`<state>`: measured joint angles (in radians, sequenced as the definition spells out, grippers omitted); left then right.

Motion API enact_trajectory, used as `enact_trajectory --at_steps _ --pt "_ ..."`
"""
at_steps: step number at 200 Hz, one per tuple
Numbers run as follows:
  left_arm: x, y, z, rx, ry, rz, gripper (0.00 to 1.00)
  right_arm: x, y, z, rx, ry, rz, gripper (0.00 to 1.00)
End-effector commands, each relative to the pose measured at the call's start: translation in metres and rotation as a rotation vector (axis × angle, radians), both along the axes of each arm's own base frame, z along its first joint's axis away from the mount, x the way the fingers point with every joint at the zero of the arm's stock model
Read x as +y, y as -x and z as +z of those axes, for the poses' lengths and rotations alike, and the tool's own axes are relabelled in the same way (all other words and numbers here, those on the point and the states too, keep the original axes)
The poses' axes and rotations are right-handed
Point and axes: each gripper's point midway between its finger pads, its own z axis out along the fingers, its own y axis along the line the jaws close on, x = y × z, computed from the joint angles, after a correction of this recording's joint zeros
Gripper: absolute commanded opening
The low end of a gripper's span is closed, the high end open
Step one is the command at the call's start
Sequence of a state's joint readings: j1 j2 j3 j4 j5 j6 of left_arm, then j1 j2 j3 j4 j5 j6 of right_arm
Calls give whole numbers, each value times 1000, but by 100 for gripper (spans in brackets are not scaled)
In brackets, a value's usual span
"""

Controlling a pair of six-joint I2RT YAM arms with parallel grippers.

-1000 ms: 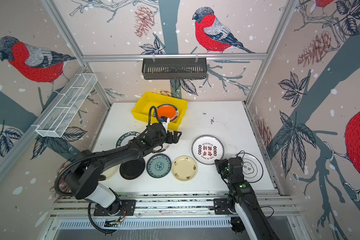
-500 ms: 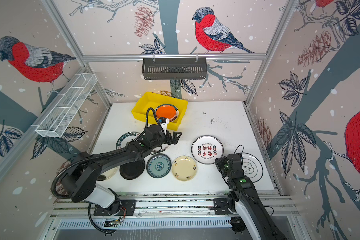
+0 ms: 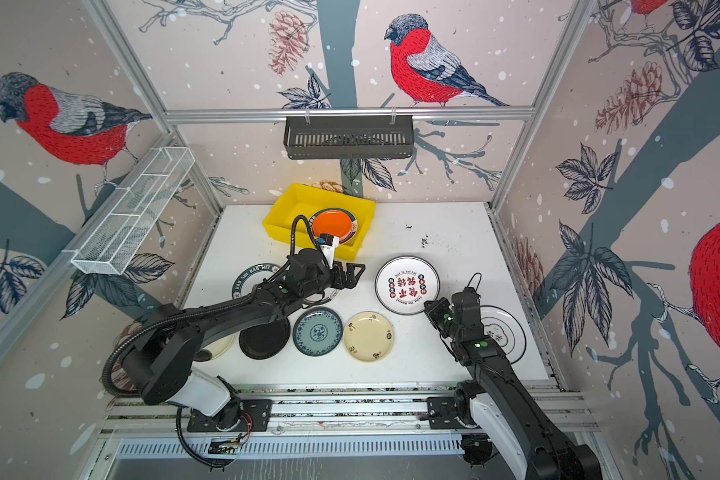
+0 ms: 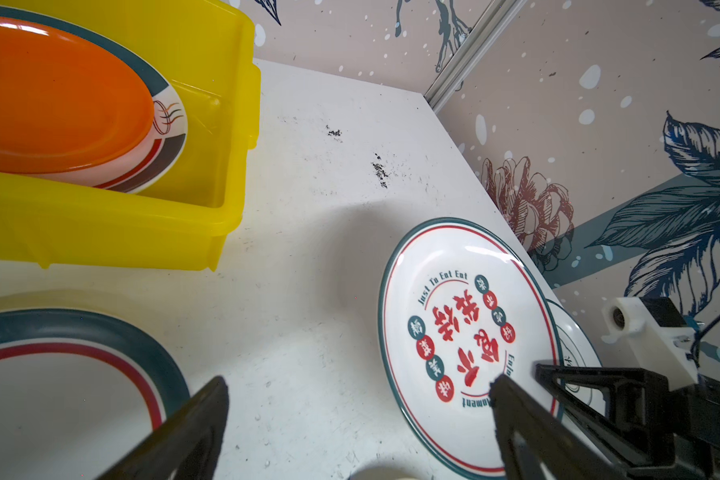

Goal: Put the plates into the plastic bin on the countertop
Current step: 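Tilt the printed plate upright with right gripper toward the left gripper, then grasp the upright plate's rim with left gripper while right gripper releases it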

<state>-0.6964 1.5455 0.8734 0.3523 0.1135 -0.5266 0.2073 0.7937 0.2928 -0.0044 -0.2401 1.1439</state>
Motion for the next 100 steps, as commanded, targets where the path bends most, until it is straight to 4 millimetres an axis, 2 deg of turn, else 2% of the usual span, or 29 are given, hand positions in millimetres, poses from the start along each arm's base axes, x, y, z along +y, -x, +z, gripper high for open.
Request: enact_trajectory --at_steps 1,54,100 --pt "-10 2 9 9 89 -35 97 15 -17 31 -138 -16 76 1" --pt "-25 5 0 79 161 -91 97 32 -25 44 -185 -80 121 1" --pt "-26 3 -2 73 171 -89 88 45 -25 55 -224 -147 156 1"
